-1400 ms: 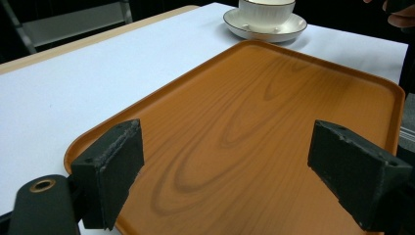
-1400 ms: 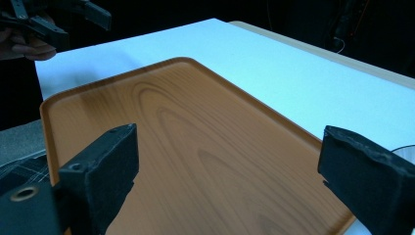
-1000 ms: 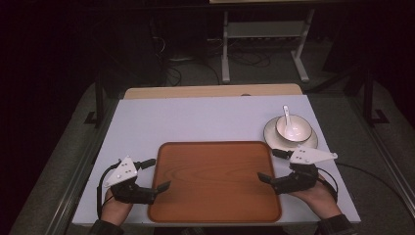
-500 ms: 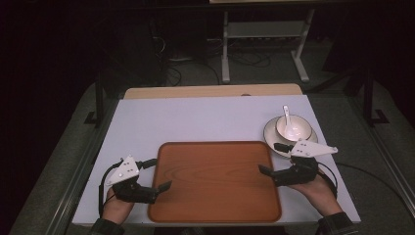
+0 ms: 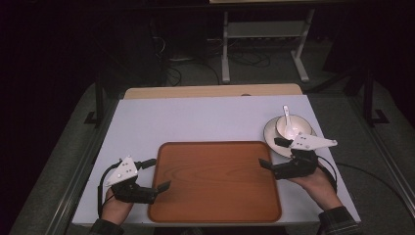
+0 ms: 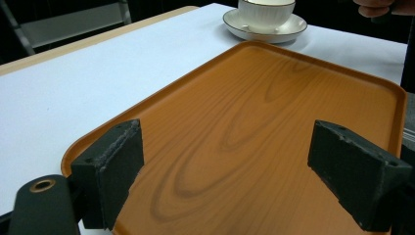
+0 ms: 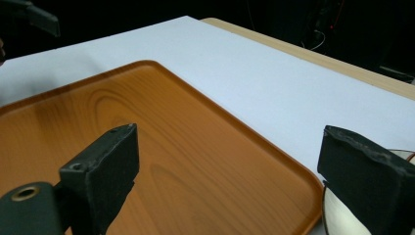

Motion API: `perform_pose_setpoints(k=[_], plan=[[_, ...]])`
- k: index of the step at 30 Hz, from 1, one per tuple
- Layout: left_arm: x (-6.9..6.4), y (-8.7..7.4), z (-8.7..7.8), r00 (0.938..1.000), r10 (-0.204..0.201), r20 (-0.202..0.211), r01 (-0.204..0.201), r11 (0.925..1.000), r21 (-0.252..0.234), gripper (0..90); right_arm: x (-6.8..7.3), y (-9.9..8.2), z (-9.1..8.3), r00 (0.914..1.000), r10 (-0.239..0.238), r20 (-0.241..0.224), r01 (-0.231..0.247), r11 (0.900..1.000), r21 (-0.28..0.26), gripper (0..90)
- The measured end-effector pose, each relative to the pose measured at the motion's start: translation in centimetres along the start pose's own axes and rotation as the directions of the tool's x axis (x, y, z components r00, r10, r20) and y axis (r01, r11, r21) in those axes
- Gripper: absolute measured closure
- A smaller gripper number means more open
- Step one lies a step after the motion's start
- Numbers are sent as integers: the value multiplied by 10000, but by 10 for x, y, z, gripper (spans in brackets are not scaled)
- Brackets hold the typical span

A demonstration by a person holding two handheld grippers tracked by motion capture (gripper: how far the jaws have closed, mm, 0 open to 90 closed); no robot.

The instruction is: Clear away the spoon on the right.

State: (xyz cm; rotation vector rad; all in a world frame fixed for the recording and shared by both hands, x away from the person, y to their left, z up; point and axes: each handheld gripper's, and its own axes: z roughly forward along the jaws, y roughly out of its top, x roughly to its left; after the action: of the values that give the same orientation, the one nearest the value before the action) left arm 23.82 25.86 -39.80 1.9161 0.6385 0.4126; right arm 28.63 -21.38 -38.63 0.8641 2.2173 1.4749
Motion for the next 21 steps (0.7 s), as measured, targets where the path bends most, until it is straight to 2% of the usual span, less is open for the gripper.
perform_pose_setpoints(k=[7,21], plan=[[0,-1,-3,10000,-65,-70,64,9999,-86,128,-9,4,2,9998,172,49,-172,9999,-11,78],[0,0,-2,10000,-14,-53,14,10000,-58,128,-21,11,7,9998,156,77,-158,9997,175,79]])
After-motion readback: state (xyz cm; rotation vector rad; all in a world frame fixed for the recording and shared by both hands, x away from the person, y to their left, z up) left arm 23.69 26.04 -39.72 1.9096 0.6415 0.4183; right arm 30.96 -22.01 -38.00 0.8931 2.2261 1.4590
